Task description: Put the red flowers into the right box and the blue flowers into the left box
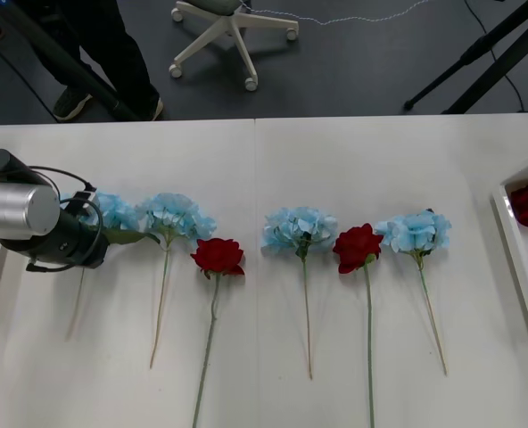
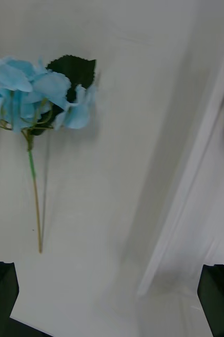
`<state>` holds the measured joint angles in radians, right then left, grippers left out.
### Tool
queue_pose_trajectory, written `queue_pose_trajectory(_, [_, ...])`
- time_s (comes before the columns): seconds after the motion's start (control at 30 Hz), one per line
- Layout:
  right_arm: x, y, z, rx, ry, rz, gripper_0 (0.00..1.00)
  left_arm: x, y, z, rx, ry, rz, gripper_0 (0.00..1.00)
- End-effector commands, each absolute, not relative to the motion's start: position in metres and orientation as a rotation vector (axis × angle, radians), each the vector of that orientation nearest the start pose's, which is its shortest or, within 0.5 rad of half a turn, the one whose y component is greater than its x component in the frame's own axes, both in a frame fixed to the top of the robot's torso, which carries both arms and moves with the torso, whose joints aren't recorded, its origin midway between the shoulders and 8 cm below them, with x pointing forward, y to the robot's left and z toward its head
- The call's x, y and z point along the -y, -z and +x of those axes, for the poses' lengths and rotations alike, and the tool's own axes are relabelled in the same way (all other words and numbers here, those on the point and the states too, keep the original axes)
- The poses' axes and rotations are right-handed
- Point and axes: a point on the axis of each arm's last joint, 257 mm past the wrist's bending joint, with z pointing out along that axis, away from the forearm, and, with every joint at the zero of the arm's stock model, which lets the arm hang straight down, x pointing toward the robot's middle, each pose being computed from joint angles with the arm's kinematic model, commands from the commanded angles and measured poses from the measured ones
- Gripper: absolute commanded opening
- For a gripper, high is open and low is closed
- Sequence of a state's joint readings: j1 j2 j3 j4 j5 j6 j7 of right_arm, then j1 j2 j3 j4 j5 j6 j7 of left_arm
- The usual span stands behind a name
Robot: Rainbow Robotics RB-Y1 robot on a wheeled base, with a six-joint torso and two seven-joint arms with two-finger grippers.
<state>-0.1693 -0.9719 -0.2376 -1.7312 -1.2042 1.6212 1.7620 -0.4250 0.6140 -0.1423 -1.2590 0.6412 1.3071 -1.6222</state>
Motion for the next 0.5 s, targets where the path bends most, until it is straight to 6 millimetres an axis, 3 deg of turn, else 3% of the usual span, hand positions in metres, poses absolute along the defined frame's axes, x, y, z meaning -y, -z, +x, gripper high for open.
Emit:
queue_pose_trajectory(0.03, [0.377, 0.197, 0.392, -2.718, -0.227, -0.434, 1.0, -0.351, 0.33, 0.479, -2.782, 0.038, 0.208, 0.0])
queue_pose_trajectory(0.27, [0.323, 0.202, 0.382, -2.722, -0.247, -0.436, 1.0, -0.36, 0.256, 0.446, -2.732, 0.047, 0.184, 0.0])
queue_pose_trajectory(0.33, [0.316, 0.204, 0.38, -2.725, -0.245, -0.441, 1.0, -0.363, 0.244, 0.441, -2.717, 0.043, 0.172, 0.0])
queue_pose_trajectory(0.37, [0.307, 0.206, 0.378, -2.723, -0.244, -0.442, 1.0, -0.372, 0.221, 0.436, -2.685, 0.037, 0.133, 0.0])
queue_pose_trajectory(0.5, [0.292, 0.214, 0.375, -2.723, -0.231, -0.438, 1.0, -0.398, 0.176, 0.43, -2.6, 0.024, 0.026, 0.0])
